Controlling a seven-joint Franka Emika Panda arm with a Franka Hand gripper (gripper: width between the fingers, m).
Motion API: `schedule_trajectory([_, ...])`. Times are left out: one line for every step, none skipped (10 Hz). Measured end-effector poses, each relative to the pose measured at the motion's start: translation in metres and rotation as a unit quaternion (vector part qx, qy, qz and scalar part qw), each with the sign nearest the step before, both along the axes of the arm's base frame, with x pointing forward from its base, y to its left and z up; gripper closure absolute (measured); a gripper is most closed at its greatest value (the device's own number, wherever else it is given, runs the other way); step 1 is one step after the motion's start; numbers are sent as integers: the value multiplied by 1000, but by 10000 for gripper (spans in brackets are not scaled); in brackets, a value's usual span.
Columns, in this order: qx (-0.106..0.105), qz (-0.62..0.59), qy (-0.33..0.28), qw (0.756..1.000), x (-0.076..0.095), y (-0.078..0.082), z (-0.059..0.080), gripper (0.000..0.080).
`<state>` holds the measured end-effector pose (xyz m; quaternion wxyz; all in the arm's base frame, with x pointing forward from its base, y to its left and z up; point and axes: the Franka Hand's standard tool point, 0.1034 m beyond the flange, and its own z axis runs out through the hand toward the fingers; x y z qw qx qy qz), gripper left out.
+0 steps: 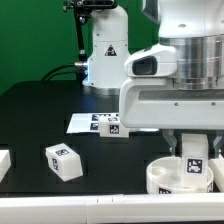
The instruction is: Assemble stool
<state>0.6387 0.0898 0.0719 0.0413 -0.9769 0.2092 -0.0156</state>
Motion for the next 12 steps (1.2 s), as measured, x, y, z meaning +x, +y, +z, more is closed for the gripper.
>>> schedule_trajectory([20,-92,-5,996,4,1,1,461])
schedule_trajectory([35,-133,-4,991,6,-3,3,461])
schedule_trajectory([36,-157,-2,987,6,-4,3,461])
schedule_trajectory([38,-190,3,981,6,-3,2,461])
schedule_trajectory([40,-225,6,973,6,-2,2,461])
schedule_trajectory([42,-251,9,967,6,-2,2,461])
schedule_trajectory([46,-312,15,949,7,0,3,461])
schedule_trajectory([51,-385,23,921,6,3,4,461])
schedule_trajectory([57,-447,30,892,7,3,4,461])
schedule_trajectory([73,-542,40,836,6,4,3,461])
schedule_trajectory([87,-606,48,789,5,6,1,461])
schedule_trajectory([88,-622,51,776,5,7,1,461])
